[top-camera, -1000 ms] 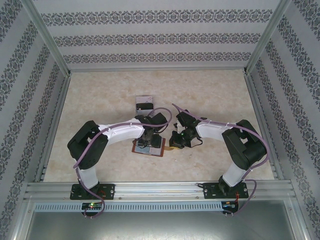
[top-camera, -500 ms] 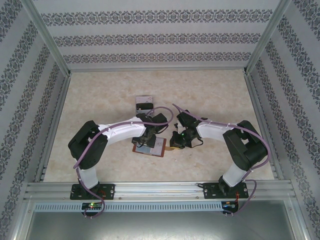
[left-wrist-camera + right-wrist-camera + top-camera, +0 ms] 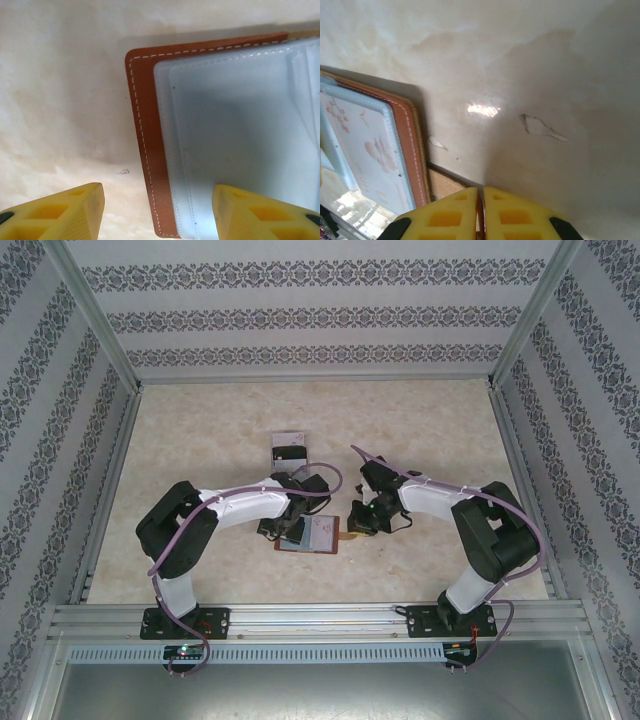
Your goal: Take the credit cards out of the card holder
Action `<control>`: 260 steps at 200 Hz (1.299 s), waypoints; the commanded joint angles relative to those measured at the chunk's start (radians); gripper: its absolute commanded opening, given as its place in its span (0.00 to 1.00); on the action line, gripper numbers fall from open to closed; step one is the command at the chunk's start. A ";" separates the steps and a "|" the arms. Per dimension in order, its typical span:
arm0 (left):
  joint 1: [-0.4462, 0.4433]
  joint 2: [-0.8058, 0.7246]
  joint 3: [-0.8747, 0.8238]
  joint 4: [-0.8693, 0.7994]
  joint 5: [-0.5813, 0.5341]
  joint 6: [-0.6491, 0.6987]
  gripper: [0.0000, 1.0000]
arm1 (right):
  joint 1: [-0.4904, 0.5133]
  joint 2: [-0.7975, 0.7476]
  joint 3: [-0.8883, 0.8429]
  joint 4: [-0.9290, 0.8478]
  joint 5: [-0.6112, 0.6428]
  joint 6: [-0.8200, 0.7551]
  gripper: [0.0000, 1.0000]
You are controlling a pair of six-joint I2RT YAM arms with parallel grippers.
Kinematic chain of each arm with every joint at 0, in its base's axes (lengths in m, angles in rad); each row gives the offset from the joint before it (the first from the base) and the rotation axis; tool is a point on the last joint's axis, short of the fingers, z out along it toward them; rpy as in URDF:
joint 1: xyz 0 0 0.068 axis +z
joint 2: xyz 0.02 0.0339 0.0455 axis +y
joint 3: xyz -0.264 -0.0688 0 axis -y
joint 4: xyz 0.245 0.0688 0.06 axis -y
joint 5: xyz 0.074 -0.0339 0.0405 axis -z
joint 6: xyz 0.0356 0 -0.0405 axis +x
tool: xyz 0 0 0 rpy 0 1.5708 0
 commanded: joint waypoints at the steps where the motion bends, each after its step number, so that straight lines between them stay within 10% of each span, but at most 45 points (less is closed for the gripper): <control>1: 0.016 0.014 -0.037 0.018 0.033 0.022 0.59 | -0.015 0.025 0.049 -0.045 0.032 -0.043 0.12; 180: 0.047 -0.128 0.069 0.004 0.074 0.065 0.54 | 0.002 -0.011 0.161 -0.153 0.070 -0.039 0.31; 260: 0.088 -0.132 -0.016 0.300 0.359 -0.003 0.38 | 0.031 -0.089 0.129 -0.103 0.057 0.049 0.27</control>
